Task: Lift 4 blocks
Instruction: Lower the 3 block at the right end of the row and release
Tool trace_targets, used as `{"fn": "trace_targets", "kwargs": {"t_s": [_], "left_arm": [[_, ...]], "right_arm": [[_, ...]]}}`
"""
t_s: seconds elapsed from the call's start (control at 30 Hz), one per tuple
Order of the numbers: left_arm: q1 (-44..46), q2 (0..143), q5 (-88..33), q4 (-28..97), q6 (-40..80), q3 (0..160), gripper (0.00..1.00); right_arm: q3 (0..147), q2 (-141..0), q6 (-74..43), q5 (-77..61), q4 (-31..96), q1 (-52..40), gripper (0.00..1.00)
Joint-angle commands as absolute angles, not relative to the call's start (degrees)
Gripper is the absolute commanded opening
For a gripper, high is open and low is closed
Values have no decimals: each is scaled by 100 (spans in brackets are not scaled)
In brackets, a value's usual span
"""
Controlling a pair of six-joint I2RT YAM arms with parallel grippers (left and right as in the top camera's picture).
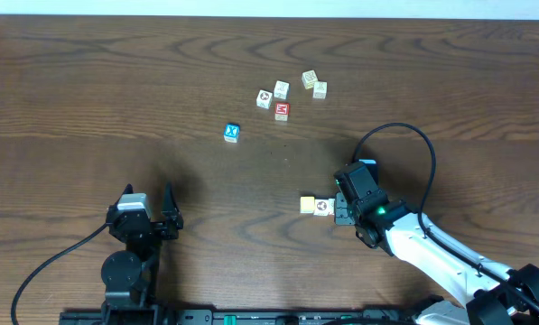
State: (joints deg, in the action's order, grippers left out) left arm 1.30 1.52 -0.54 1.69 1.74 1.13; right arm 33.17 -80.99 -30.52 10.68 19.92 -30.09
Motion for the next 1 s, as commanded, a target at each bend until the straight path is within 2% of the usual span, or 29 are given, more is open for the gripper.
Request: {"fn": "trace_targets", "kwargs": {"t_s": [0.0,0.07,0.27,0.63,0.8,0.97], "left_arm": [[148,148,54,423,246,23,74],[148,148,54,423,246,23,74],[148,148,54,423,246,23,74],[148,148,54,423,246,23,74],[148,148,54,423,246,23,74],[148,148,54,423,246,23,74]], "right_arm": [[3282,-8200,-2976,880,2104,-3046,9],[3282,-8200,-2982,945,2102,-3046,14],[3282,-8200,-3020,1098,2097,-3041,19],[3284,-8200,-3081,1476,2016,-3030,34],[3284,-8200,-3081,1293,2040,-3033,34],[3284,-8200,-3081,1304,1986,-3033,40]]}}
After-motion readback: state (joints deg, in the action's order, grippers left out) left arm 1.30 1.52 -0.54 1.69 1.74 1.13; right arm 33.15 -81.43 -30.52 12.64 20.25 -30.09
